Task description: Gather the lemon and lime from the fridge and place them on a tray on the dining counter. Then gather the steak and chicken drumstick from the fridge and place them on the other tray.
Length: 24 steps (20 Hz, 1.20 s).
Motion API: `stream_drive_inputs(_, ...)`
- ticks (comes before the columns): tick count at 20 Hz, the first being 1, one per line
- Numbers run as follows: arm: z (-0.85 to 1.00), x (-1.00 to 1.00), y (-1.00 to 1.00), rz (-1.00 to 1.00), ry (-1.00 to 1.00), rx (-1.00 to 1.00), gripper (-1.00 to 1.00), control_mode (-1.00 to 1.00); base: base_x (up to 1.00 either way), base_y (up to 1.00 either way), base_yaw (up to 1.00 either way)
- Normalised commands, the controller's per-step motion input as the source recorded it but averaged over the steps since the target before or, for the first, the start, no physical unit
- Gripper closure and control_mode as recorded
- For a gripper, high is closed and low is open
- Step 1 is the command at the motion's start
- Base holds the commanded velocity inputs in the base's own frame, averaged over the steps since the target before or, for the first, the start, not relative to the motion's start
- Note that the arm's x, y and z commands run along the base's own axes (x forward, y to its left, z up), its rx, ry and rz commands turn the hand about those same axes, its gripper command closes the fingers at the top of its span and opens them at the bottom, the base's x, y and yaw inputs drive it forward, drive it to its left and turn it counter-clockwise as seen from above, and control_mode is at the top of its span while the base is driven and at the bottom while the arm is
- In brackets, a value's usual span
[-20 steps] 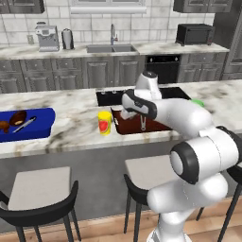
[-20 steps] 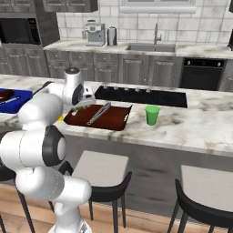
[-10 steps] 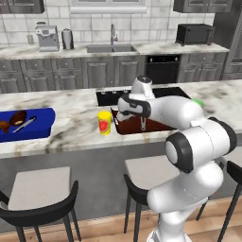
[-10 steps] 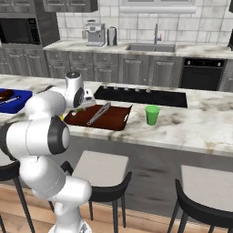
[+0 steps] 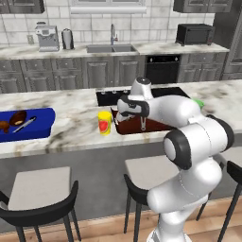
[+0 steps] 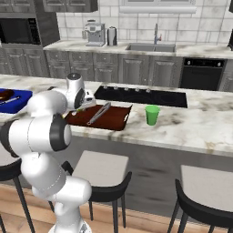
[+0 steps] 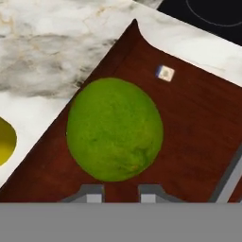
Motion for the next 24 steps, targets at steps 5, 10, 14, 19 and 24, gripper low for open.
stream_drive_inputs(5,-0.01,0.19,-0.01,0.00,0.00,0.00,1.00,-1.00,0.00,0.00,0.00)
stream_drive_inputs(10,-0.08,0.13,0.00,0.00,0.00,0.00,-1.00,-1.00,0.00,0.00,0.00)
stream_drive_inputs(14,0.03,0.00,0.00,0.00,-0.04,0.00,-1.00,-1.00,0.00,0.00,0.00)
stream_drive_inputs(19,0.37,-0.07,-0.01,0.00,-0.03,0.00,-1.00,-1.00,0.00,0.00,0.00)
stream_drive_inputs(24,0.59,-0.37,-0.11,0.00,-0.06,0.00,-1.00,-1.00,0.00,0.00,0.00)
